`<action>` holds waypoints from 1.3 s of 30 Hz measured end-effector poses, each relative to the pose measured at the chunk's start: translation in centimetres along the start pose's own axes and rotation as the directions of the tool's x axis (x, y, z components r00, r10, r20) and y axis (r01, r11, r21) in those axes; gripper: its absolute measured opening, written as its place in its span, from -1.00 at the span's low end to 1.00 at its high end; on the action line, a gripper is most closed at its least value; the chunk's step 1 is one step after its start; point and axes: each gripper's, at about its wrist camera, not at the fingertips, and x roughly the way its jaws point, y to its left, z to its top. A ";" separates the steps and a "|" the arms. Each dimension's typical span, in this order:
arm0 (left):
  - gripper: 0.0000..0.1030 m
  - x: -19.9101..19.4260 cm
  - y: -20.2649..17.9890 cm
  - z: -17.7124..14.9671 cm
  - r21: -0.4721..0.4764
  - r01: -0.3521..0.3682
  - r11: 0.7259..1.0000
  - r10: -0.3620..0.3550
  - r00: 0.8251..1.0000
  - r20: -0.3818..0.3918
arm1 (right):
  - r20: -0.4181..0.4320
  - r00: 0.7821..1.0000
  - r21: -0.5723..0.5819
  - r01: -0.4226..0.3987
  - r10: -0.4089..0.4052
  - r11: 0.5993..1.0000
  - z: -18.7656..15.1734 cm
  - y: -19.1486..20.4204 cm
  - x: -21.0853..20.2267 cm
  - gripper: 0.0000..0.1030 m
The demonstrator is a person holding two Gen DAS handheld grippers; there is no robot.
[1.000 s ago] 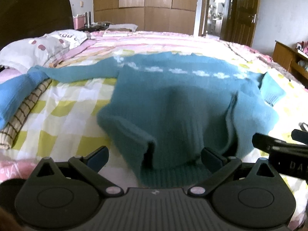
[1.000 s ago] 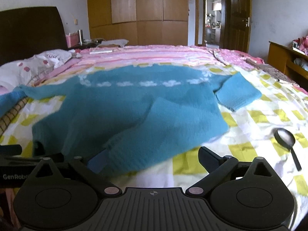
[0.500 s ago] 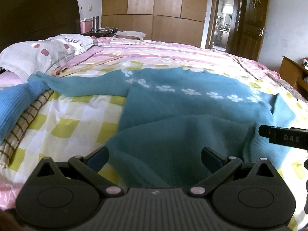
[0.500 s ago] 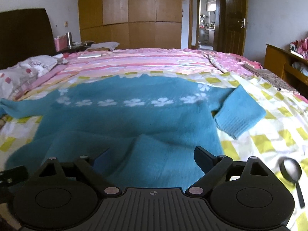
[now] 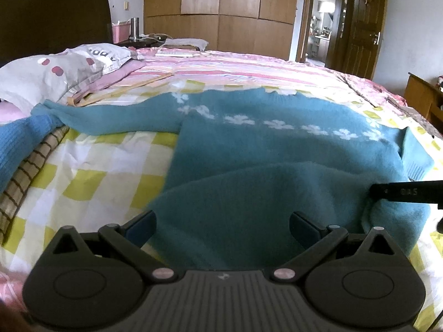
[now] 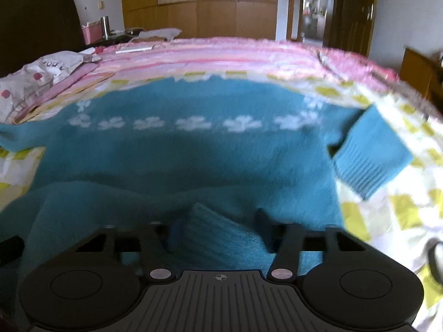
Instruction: Fold small clothes
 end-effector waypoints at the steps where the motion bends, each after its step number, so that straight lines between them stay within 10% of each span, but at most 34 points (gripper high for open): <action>1: 1.00 -0.1 0.0 0.0 0.002 -0.002 1.000 0.002 1.000 0.003 | -0.003 1.000 0.017 -0.015 0.015 1.000 -0.2 -0.4 -0.4 -0.49; 6: 1.00 -1.4 0.3 -0.3 0.003 0.006 1.000 -0.006 1.000 0.016 | 0.024 0.998 0.046 -0.051 0.050 0.998 -1.0 -1.6 -3.4 -0.95; 16: 1.00 -3.9 0.6 -1.4 0.027 0.005 1.000 -0.006 0.999 0.031 | 0.027 0.997 0.068 -0.075 0.074 0.995 -2.2 -4.1 -8.1 -1.00; 22: 1.00 -4.2 0.1 -1.3 0.037 0.013 0.999 -0.014 0.999 0.041 | 0.039 0.996 0.047 -0.086 0.084 0.995 -1.2 -2.4 -6.0 -0.59; 24: 1.00 -4.1 -0.1 -1.1 0.047 0.016 0.999 -0.018 0.999 0.046 | 0.042 0.996 -0.005 -0.079 0.079 0.997 -0.7 -1.4 -4.8 -0.18; 32: 1.00 -2.9 0.0 -0.8 0.045 0.048 0.998 -0.050 0.998 0.042 | -0.053 0.989 -0.165 -0.145 0.138 0.976 1.0 -1.6 -0.7 -0.05; 35: 1.00 -2.4 0.0 -0.8 0.043 0.049 0.998 -0.050 0.998 0.031 | -0.103 0.978 -0.184 -0.199 0.183 0.963 1.2 -1.9 0.0 -0.10; 39: 1.00 -2.1 -0.1 -1.0 0.052 0.041 0.998 -0.042 0.999 0.010 | -0.174 0.962 -0.189 -0.242 0.210 0.952 1.1 -2.1 0.8 -0.69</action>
